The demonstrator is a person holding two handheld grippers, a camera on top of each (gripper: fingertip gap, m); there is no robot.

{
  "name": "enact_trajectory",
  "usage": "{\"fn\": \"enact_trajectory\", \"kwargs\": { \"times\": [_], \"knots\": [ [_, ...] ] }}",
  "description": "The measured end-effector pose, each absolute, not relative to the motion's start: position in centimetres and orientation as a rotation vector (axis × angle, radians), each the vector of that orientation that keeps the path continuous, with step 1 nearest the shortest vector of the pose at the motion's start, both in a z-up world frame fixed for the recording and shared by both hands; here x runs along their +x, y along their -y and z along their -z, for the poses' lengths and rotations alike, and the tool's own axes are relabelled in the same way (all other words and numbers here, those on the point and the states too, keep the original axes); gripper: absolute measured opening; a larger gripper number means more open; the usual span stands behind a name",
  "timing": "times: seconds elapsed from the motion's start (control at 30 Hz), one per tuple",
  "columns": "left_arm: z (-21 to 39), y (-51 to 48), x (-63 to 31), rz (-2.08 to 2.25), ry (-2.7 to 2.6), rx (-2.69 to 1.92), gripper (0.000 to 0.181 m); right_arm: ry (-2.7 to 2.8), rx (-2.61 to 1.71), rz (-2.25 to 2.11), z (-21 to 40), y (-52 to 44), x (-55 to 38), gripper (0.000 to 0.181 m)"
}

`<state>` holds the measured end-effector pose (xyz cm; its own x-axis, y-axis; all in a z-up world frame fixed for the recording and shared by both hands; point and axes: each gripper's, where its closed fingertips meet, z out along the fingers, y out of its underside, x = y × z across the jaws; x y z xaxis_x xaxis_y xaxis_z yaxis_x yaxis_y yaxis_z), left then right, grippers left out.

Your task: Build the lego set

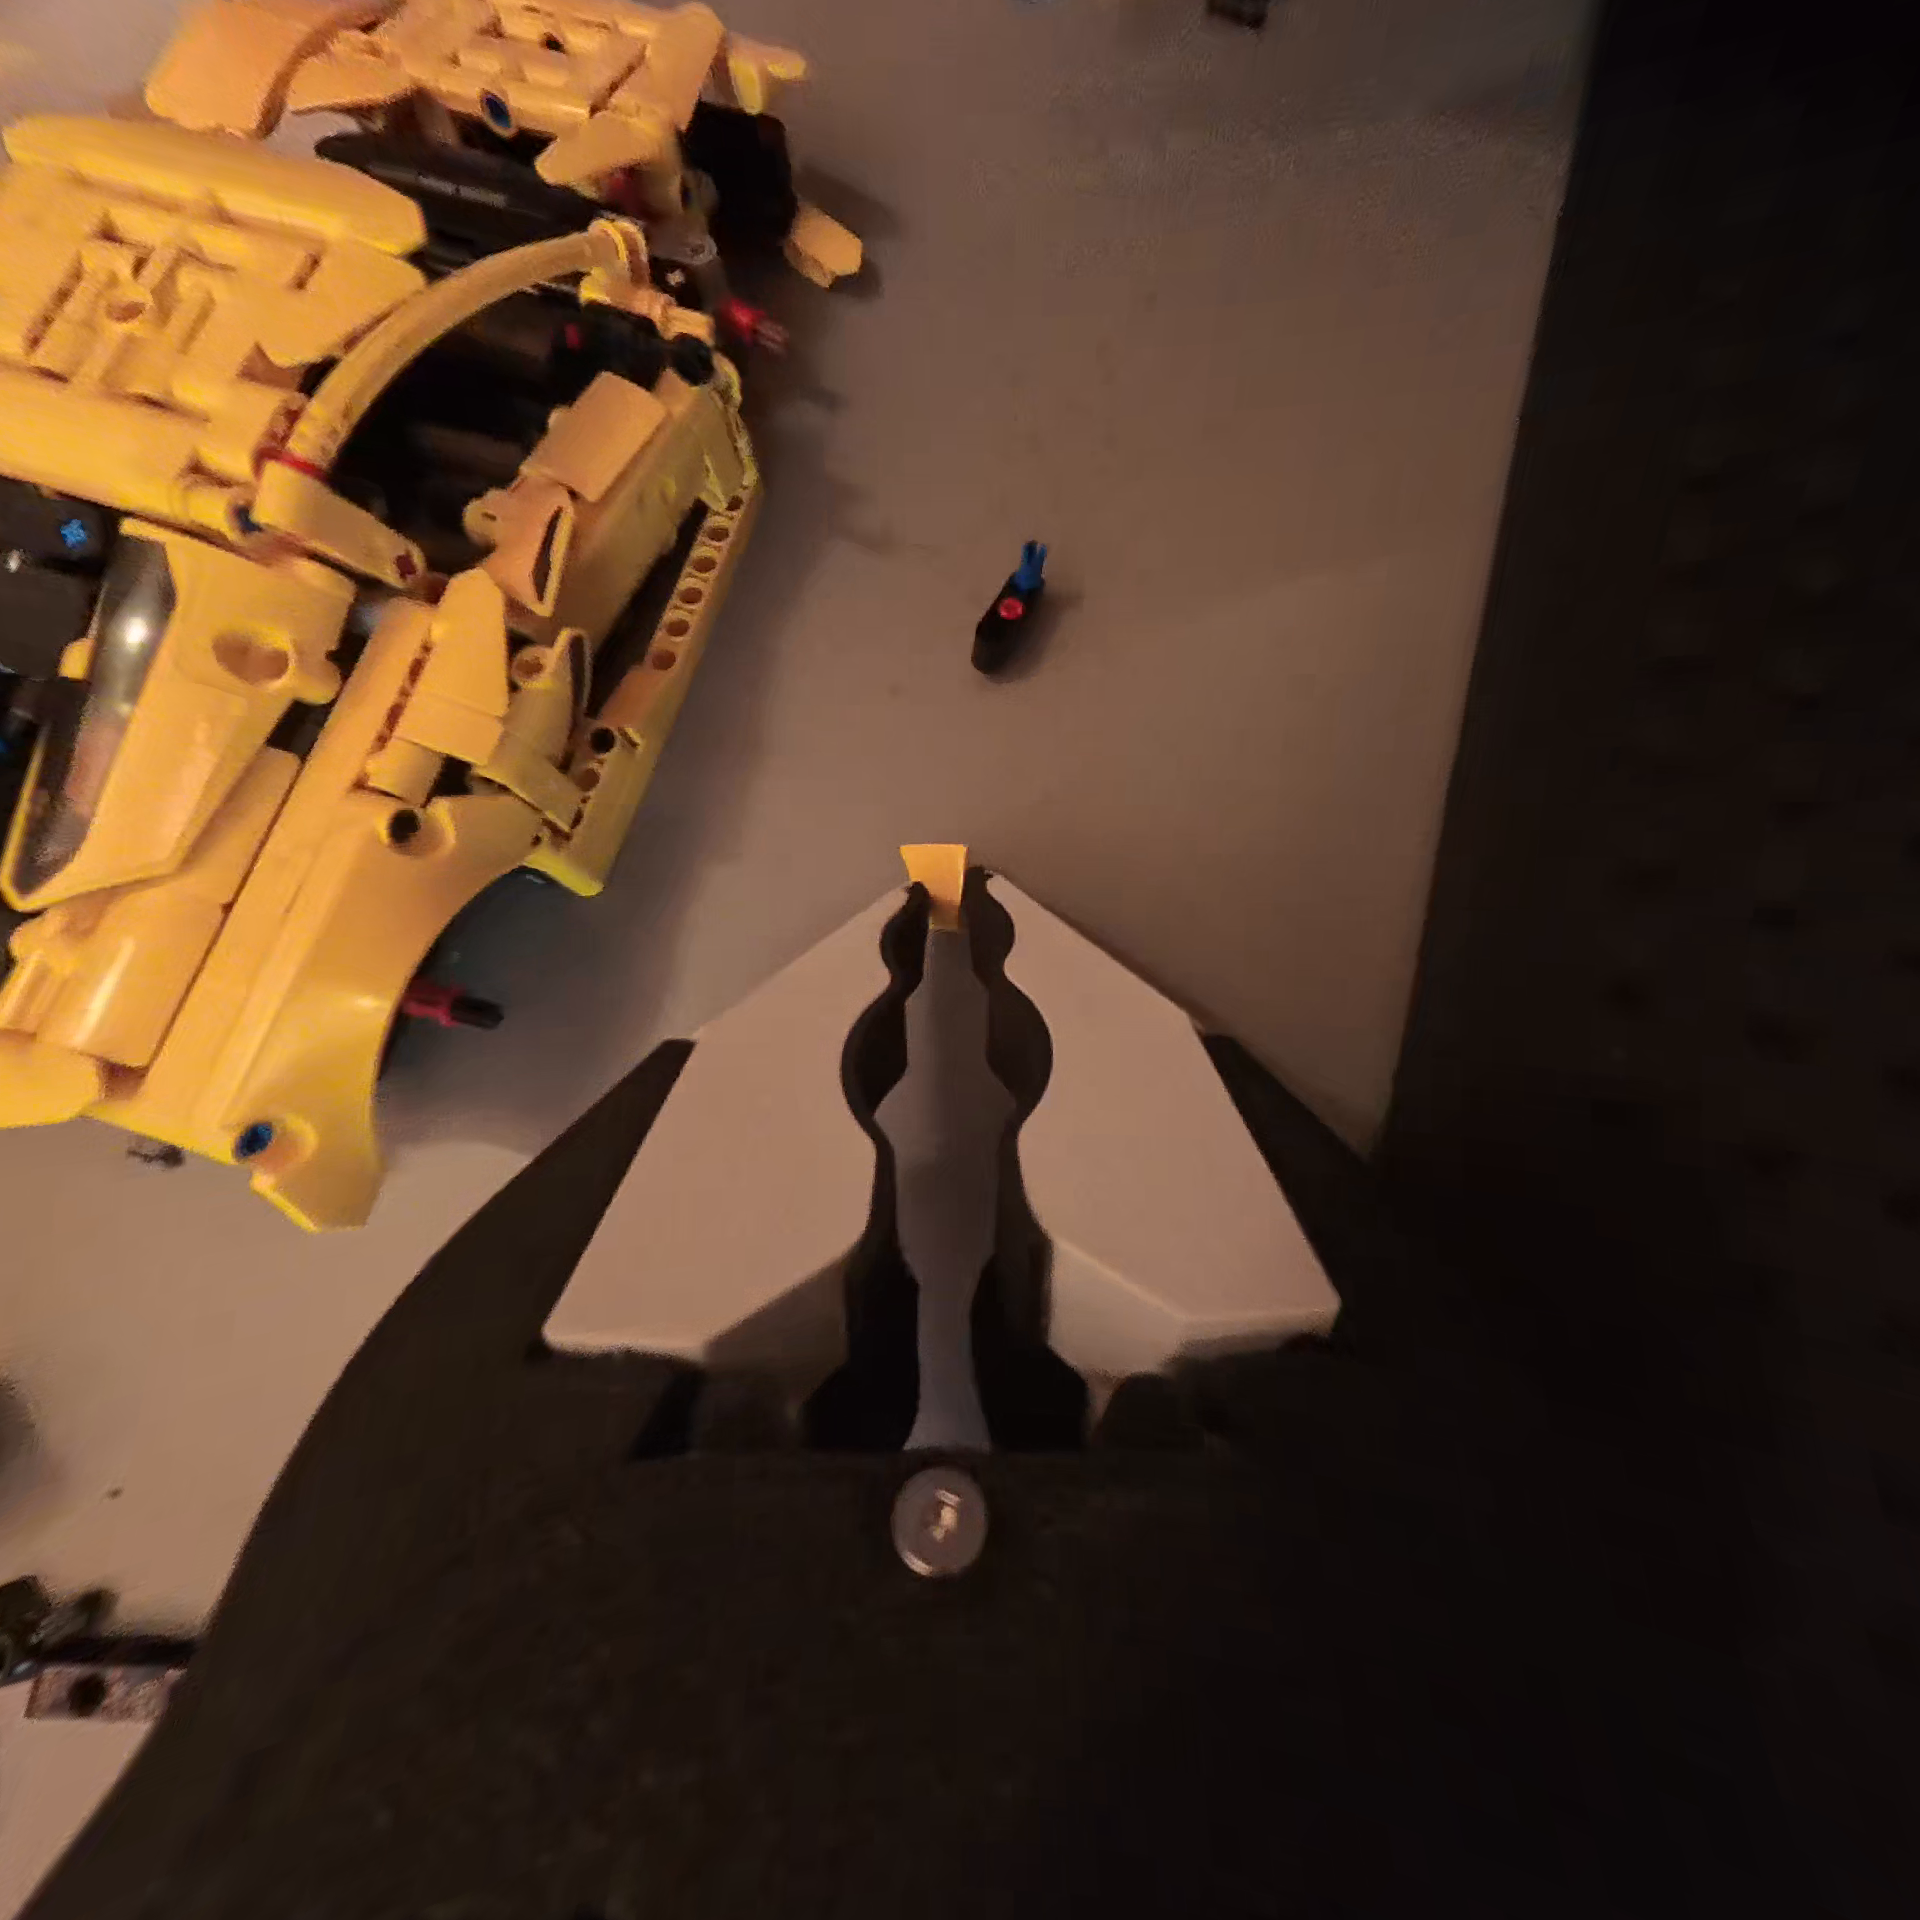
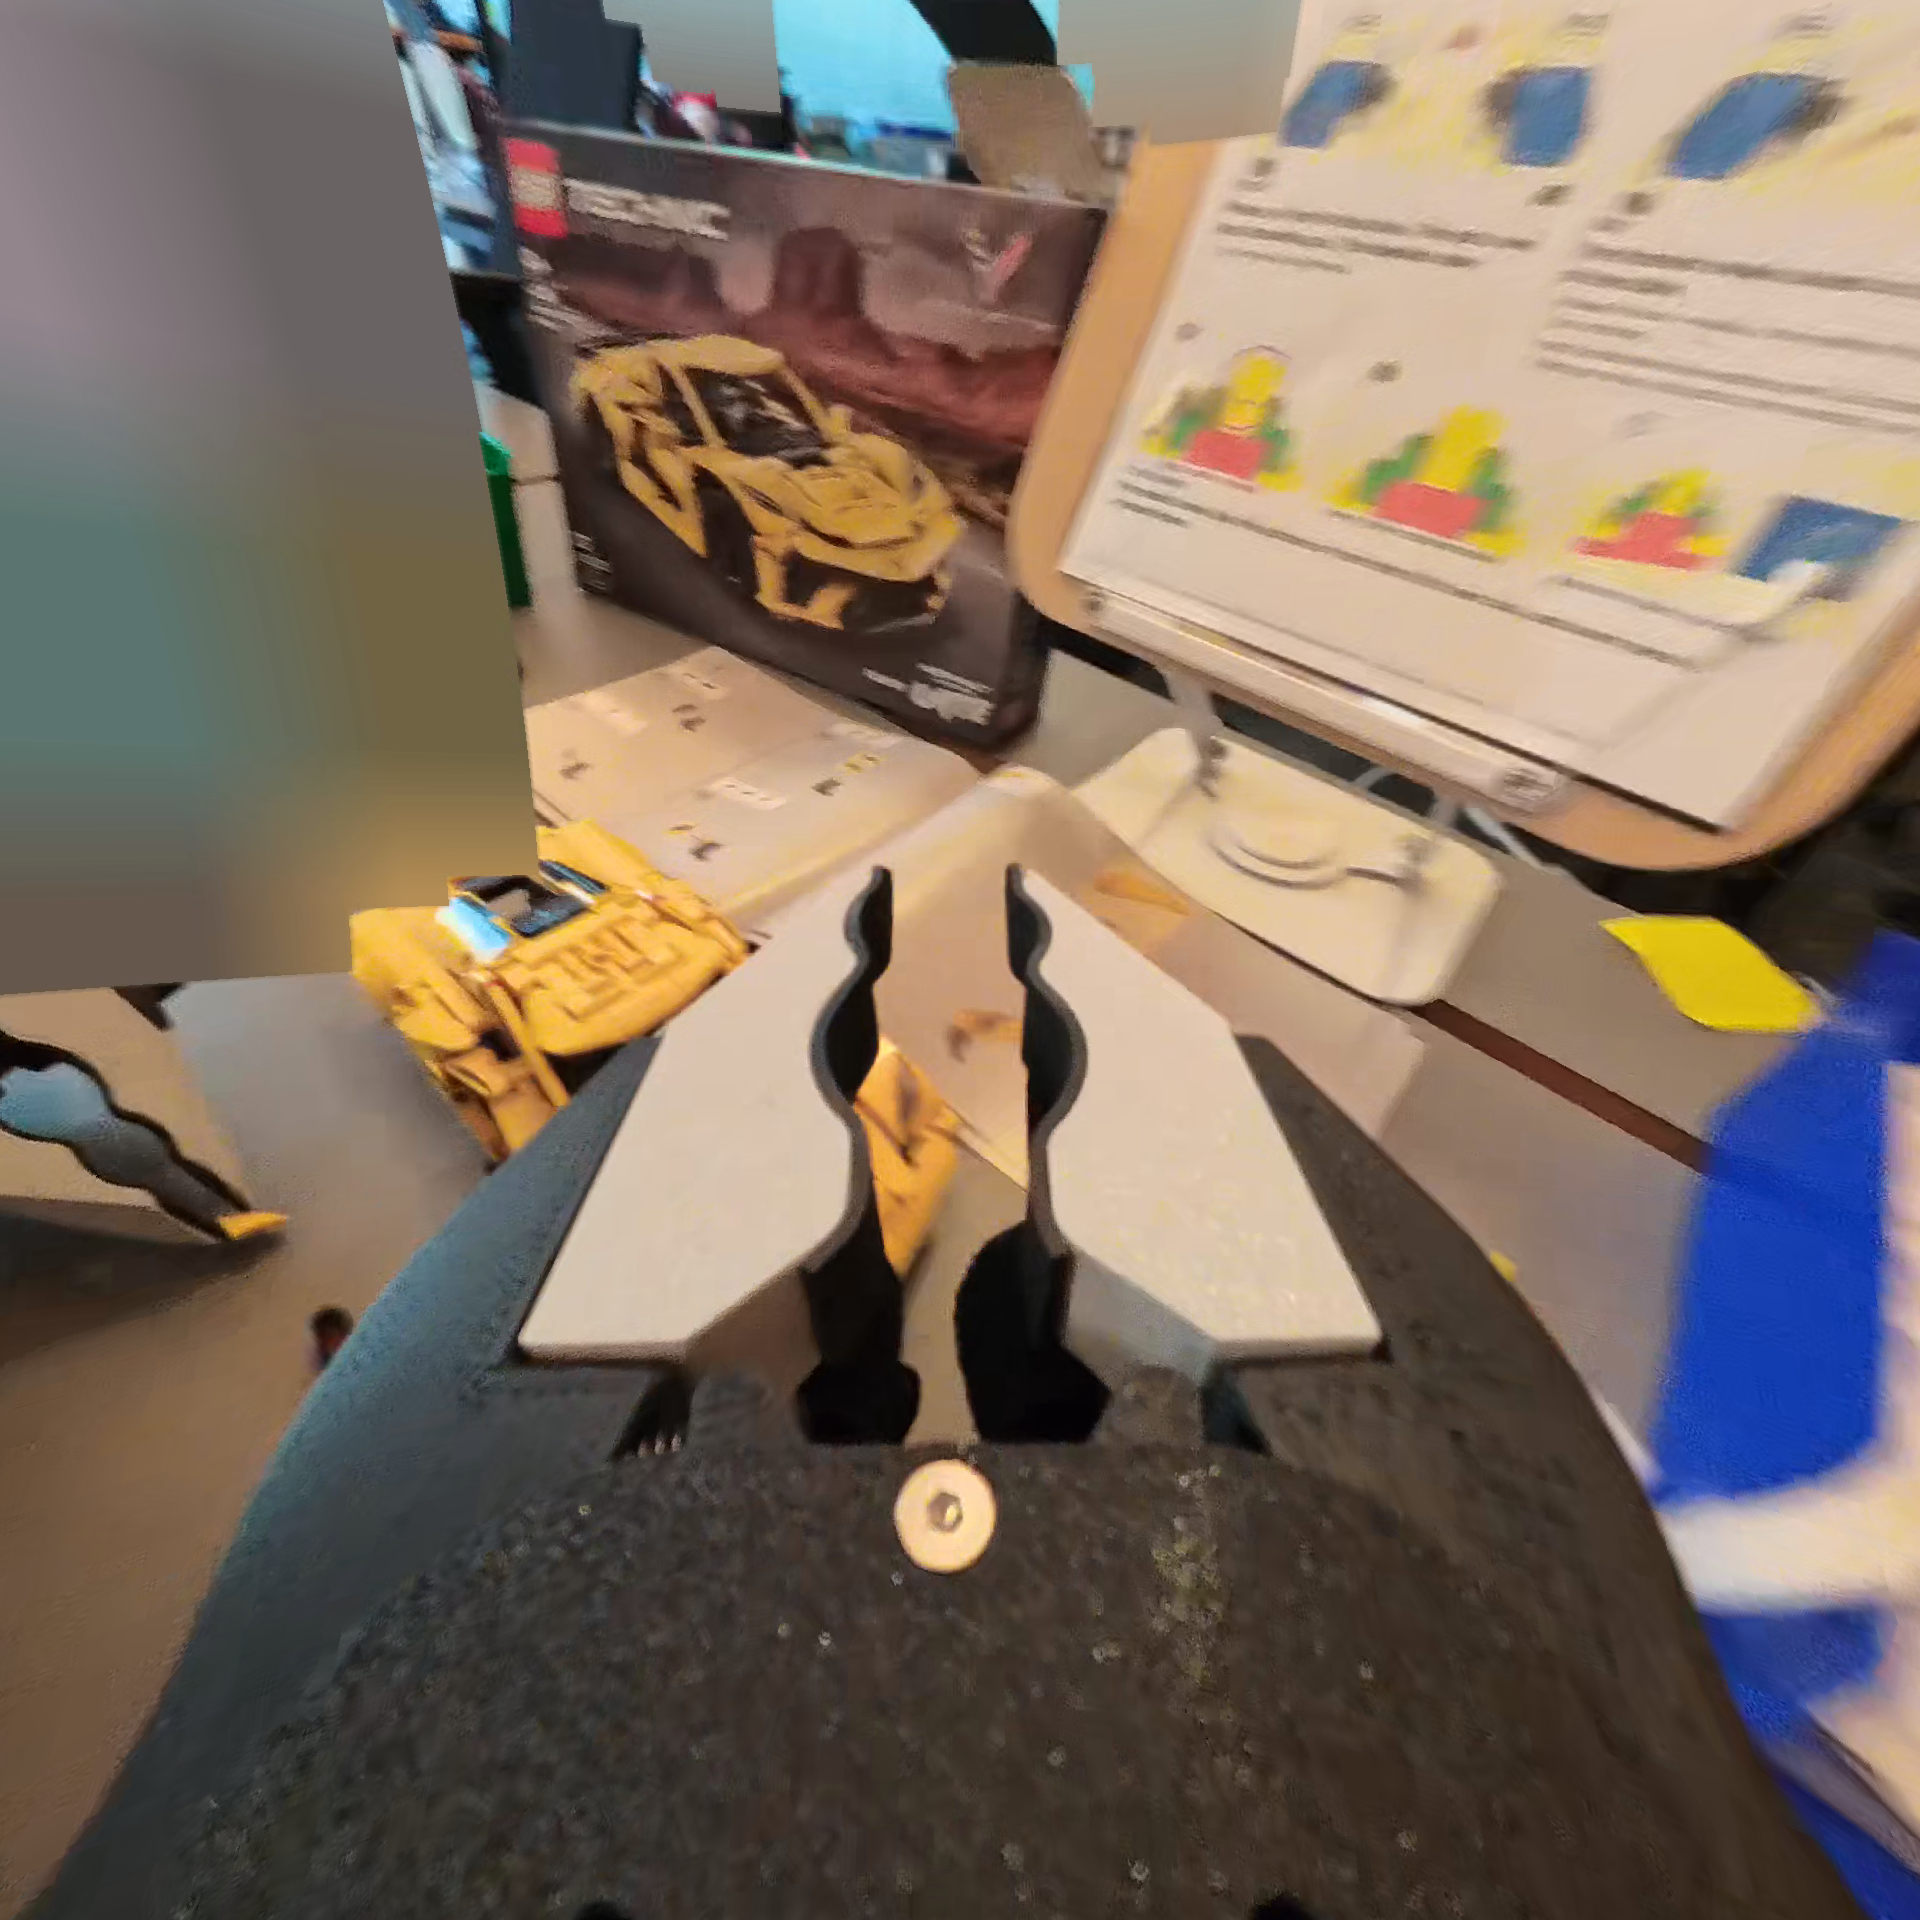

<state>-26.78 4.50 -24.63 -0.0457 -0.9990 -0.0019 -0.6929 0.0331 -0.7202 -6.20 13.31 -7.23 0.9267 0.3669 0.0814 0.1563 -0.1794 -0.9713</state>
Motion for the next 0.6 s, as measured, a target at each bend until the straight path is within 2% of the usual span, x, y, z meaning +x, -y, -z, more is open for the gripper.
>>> {"fn": "enact_trajectory", "kwargs": {
  "times": [0.13,0.17,0.27,0.3,0.33,0.4,0.5,0.6],
  "knots": [
    [25.0,-3.4,-26.1,0.728,-1.842,-1.676,0.007,0.351,-1.879,-0.138,7.5,-10.8,-0.8,0.021],
    [25.1,-3.1,-26.0,0.714,-1.856,-1.658,0.007,0.365,-1.941,-0.129,8.5,-10.2,0.2,0.023],
    [25.2,-2.4,-25.5,0.711,-1.876,-1.641,0.008,0.428,-2.145,-0.022,12.9,-8.4,3.0,0.012],
    [25.2,-2.3,-25.5,0.721,-1.877,-1.65,0.008,0.442,-2.203,-0.001,14.4,-7.7,3.4,0.013],
    [25.2,-2.3,-25.5,0.728,-1.88,-1.661,0.011,0.471,-2.262,-0.013,15.9,-6.8,3.3,0.013],
    [24.8,-2.4,-25.4,0.777,-1.853,-1.688,0.026,0.516,-2.354,-0.07,18.6,-5.2,2.5,0.022],
    [21.1,-3.7,-25.5,0.993,-1.716,-1.683,0.027,0.591,-2.458,-0.012,21.6,-2.1,3.4,0.031],
    [17.0,-10.0,-26.9,0.994,-1.466,-1.715,0.027,0.615,-2.506,-0.036,23.0,1.0,4.2,0.029]
  ]
}}
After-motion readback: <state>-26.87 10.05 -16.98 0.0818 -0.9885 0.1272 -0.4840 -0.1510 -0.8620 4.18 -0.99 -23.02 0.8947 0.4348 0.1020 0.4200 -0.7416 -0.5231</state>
